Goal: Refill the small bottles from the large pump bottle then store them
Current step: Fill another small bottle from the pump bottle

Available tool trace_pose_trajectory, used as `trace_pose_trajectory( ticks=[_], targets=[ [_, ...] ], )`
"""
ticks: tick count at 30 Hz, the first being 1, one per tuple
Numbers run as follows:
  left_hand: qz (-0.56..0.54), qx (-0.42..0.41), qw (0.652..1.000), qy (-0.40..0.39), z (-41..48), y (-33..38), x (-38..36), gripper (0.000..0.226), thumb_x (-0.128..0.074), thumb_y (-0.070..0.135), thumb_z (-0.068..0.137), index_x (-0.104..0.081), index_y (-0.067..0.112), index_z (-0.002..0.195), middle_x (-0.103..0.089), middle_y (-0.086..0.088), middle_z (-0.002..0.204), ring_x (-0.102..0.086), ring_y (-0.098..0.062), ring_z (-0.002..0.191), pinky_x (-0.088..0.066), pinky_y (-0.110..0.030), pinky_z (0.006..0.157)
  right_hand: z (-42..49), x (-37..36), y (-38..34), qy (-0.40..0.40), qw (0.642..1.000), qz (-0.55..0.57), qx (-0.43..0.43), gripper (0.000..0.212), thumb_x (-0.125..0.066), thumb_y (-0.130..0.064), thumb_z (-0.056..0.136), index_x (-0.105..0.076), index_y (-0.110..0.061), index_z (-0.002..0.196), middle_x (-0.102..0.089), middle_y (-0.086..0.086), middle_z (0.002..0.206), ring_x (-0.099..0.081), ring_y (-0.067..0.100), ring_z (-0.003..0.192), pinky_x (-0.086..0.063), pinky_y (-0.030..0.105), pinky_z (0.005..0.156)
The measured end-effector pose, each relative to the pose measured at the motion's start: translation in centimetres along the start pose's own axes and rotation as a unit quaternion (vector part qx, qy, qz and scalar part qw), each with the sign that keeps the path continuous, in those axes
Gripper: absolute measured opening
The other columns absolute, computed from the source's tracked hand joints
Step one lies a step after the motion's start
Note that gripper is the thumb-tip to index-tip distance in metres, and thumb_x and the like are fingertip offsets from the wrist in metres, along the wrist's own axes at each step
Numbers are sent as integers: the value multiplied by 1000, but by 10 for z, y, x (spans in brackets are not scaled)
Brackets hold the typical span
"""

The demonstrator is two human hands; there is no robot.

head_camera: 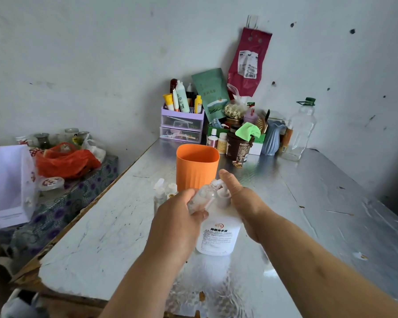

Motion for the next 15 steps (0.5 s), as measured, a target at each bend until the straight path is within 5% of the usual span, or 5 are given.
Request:
trace_pose_trajectory(
  ticks=[5,11,15],
  targets=[
    [4,2,1000,-2,-1,2,1,35,-69,30,88,-60,34,122,-69,14,107,-65,-9,95,-54,-36,85,0,1,-1,2,1000,-6,5,70,-52,-76,72,-70,-15,102,-74,8,102,-68,25,98,-49,39,95],
    [4,4,1000,-4,1,2,-1,34,-68,30,89,-60,34,122,-69,14,108,-64,-9,96,-54,-36,85,-2,3,-6,8,999,-9,30,52,-47,-62,88,-68,-15,94,-72,7,97,-66,20,87,-48,30,73],
    [-2,2,1000,-3,3,1,-3,35,-69,30,88,-60,34,122,-69,13,109,-66,-9,95,-56,-37,85,0,3,-5,3,999,-12,32,55,-48,-64,86,-69,-16,101,-73,8,99,-68,24,96,-51,36,88]
  ],
)
Point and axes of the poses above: each hand's wrist, its own z-axis towards the middle knuckle, its own x-axis out of the back of the hand, y = z × x, the point moved 5 cm from there along z, towards the middle knuckle
